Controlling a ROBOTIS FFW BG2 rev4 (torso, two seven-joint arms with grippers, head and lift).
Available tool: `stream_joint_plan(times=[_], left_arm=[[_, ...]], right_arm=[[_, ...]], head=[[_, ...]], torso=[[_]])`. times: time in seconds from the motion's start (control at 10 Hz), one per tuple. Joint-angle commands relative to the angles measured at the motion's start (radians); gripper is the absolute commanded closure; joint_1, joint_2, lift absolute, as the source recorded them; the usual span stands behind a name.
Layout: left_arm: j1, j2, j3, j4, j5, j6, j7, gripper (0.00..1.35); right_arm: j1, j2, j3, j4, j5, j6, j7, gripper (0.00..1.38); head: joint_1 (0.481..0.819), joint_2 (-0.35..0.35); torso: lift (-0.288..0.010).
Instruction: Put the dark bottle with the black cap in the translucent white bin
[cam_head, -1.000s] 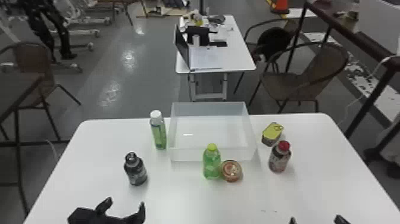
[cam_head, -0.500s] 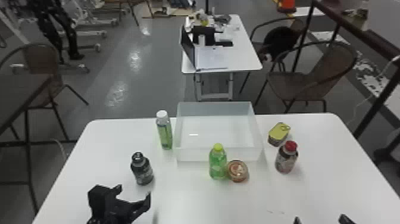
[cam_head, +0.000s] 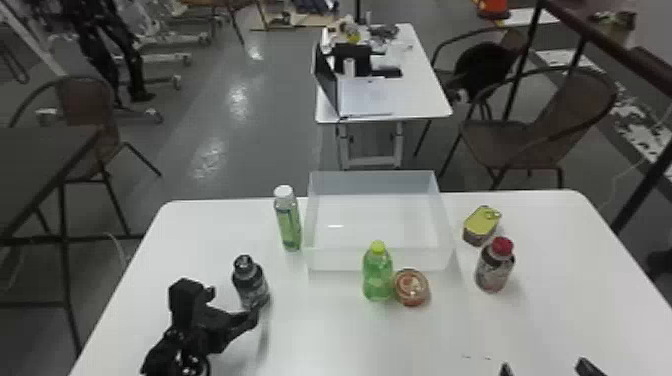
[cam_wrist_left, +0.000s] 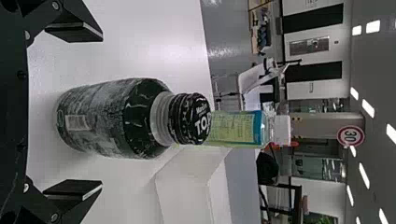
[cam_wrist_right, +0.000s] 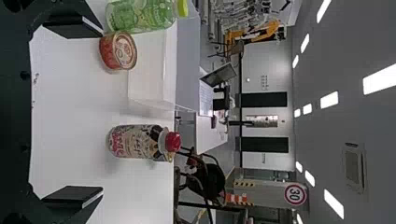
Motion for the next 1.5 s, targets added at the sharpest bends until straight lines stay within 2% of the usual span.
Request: stream_joint_plan(times=[0.0, 0.3, 0.6, 0.8, 0.9, 1.0, 1.1, 1.4], left_arm=[[-0.041, 0.014, 0.001, 0.054, 0.0, -0.002, 0.0, 0.18], [-0.109, 0.028, -0.008, 0.146, 0.017, -0.019, 0.0, 0.18], [-0.156, 0.033, -0.06, 0.206, 0.041, -0.027, -0.001, 0.18], [-0.162, 0.02, -0.068, 0.212, 0.044, -0.028, 0.0, 0.19], [-0.176, 0.02, -0.068, 0.229, 0.028, -0.028, 0.0, 0.26], [-0.19, 0.033, -0.079, 0.247, 0.026, -0.022, -0.004, 0.66], [-0.192, 0.036, -0.091, 0.249, 0.02, -0.028, 0.012, 0.91], [-0.185, 0.028, -0.103, 0.21, 0.008, -0.027, 0.015, 0.94]], right_arm=[[-0.003, 0.005, 0.0, 0.005, 0.001, 0.0, 0.004, 0.11], [-0.014, 0.005, -0.002, 0.015, -0.001, 0.005, 0.02, 0.11], [-0.023, 0.005, -0.002, 0.025, -0.001, 0.007, 0.033, 0.11], [-0.023, 0.005, -0.002, 0.032, -0.002, 0.01, 0.036, 0.11], [-0.024, 0.005, -0.002, 0.032, -0.001, 0.01, 0.038, 0.11], [-0.026, 0.005, -0.002, 0.034, -0.001, 0.01, 0.041, 0.11], [-0.026, 0.005, -0.003, 0.035, -0.004, 0.011, 0.043, 0.11], [-0.018, 0.005, -0.008, 0.035, -0.013, 0.011, 0.044, 0.11]], head=[[0.695, 0.11], [0.695, 0.131], [0.695, 0.125], [0.695, 0.11], [0.695, 0.103], [0.695, 0.101], [0.695, 0.1], [0.695, 0.101]], torso=[[0.0], [0.0], [0.0], [0.0], [0.0], [0.0], [0.0], [0.0]])
